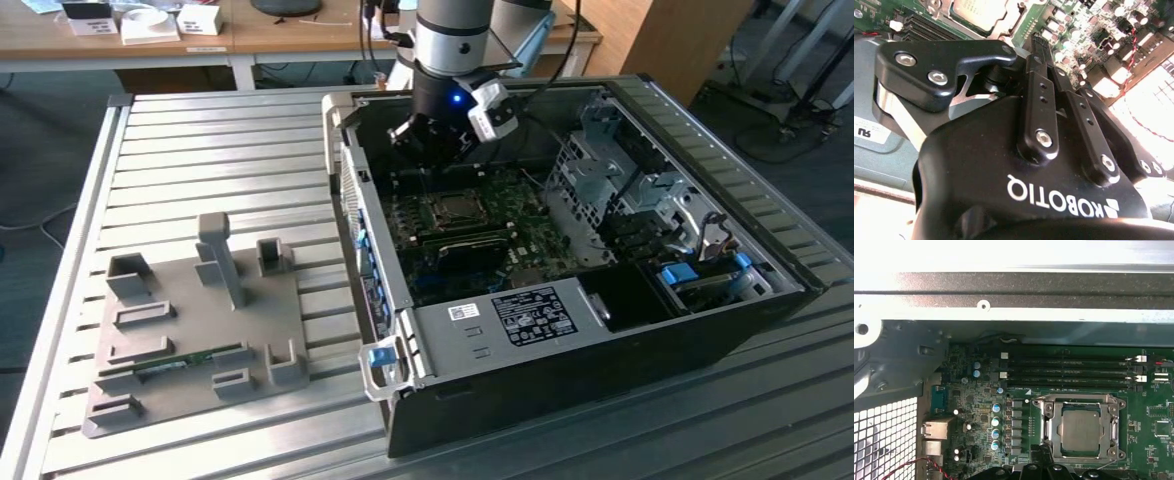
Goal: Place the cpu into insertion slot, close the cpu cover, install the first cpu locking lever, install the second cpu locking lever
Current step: 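Install the first cpu locking lever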
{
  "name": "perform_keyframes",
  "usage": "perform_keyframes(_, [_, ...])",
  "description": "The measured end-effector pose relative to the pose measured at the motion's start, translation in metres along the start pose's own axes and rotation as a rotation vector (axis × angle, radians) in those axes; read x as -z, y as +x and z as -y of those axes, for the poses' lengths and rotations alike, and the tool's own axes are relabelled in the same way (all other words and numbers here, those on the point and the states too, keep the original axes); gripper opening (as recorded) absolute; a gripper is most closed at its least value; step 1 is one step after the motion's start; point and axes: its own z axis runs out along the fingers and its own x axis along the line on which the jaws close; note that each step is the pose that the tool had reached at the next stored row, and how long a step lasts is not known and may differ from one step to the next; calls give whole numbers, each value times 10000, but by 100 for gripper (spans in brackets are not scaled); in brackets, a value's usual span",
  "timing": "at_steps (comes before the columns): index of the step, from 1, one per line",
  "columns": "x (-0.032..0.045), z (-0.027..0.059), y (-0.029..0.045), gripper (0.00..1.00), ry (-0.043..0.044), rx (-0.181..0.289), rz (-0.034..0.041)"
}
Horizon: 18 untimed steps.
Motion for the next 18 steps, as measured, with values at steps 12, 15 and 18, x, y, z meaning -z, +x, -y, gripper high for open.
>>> perform_keyframes(12, [0, 0, 1, 11, -131, -6, 3])
perform_keyframes(15, [1, 0, 6, 11, -131, -6, 3])
perform_keyframes(18, [1, 0, 26, 11, -131, -5, 3])
